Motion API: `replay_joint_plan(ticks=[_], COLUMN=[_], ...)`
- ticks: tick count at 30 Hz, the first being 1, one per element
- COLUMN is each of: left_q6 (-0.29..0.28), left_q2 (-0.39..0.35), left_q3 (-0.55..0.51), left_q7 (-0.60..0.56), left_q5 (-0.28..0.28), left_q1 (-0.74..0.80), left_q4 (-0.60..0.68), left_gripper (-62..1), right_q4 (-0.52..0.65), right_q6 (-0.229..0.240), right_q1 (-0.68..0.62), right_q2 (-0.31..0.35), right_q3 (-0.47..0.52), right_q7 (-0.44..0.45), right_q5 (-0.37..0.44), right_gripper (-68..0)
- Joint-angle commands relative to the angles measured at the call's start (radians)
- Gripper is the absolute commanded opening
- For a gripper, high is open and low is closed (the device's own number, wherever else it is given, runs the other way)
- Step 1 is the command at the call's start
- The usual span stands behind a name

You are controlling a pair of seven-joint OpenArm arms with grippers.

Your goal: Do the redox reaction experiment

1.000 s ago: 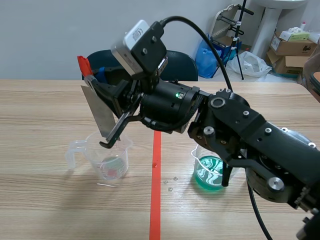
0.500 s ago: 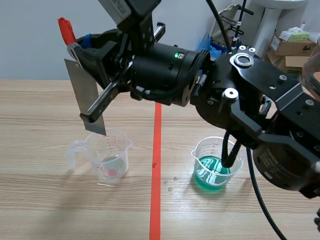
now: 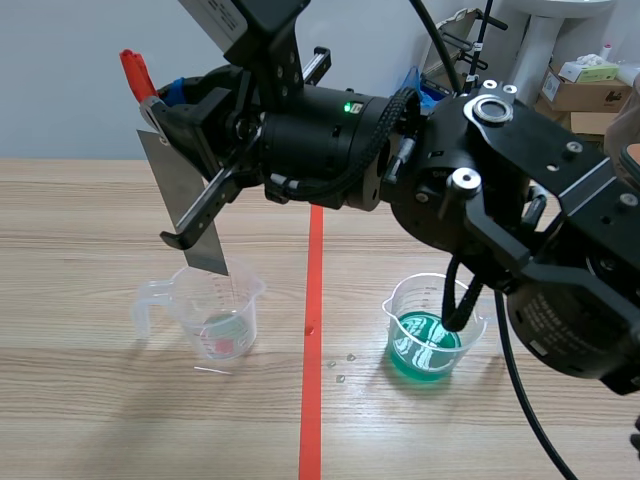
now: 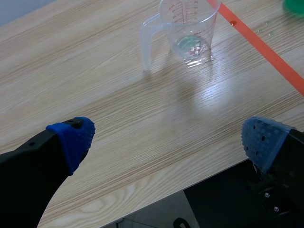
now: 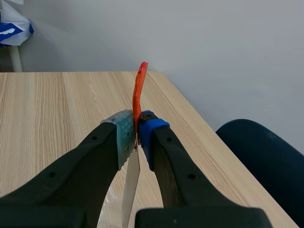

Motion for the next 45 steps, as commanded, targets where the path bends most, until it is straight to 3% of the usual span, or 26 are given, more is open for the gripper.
replay_joint_plan(ticks=[1,45], left_q6=[0.001,0.001], left_q2=[0.0,0.0], left_q3=[-0.002,-0.002], left_q7=[-0.014,-0.014], left_q5=[-0.006,-0.006], left_q1=[0.001,0.001], left_q4=[0.004,0.004], left_gripper=[1.4,1.4], right_q4=[0.02,0.02], right_q6=[-0.003,-0.003], right_q1=[0.02,0.019], right_q2=[0.0,0.0], right_q3=[0.018,0.018], right_q7=[0.019,0.02], right_q5=[0.011,0.011], right_gripper=[-66.1,-66.2])
